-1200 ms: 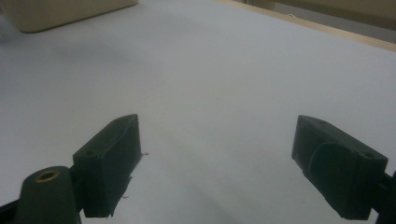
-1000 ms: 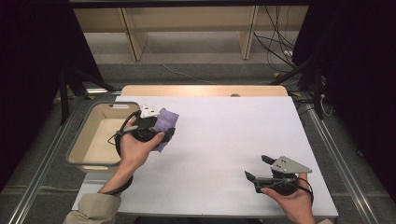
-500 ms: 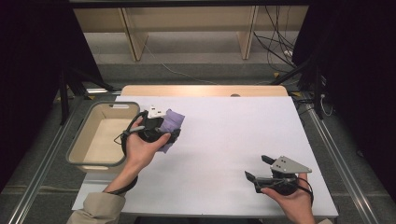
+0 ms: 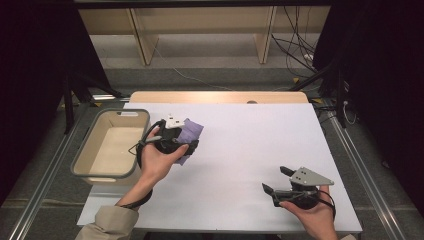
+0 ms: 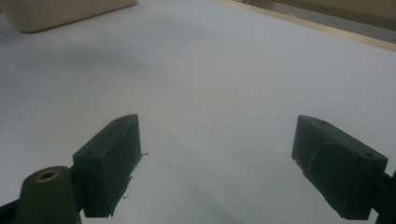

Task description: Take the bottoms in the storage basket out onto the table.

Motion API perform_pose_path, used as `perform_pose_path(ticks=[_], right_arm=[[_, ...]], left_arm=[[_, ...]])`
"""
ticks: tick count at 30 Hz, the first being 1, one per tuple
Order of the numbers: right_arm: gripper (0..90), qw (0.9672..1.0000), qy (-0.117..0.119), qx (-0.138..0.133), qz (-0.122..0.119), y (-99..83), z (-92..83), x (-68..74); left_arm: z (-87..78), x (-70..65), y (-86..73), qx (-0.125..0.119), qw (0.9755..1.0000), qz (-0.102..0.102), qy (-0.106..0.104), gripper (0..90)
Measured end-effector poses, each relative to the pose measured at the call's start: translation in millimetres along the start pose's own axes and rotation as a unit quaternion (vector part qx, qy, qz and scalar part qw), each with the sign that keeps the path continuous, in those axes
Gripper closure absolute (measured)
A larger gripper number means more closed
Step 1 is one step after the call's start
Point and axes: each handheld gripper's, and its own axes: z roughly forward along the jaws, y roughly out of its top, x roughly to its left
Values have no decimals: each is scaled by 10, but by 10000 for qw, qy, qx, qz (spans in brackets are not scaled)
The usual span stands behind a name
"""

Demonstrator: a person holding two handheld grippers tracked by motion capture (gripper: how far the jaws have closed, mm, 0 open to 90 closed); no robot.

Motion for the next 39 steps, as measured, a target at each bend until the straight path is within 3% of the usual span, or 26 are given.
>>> perform_pose_path(ticks=[39], right_arm=[[163, 10000, 6, -3, -23, -1, 2, 0]], left_arm=[[251, -225, -45, 183, 9994, 274, -143, 325]])
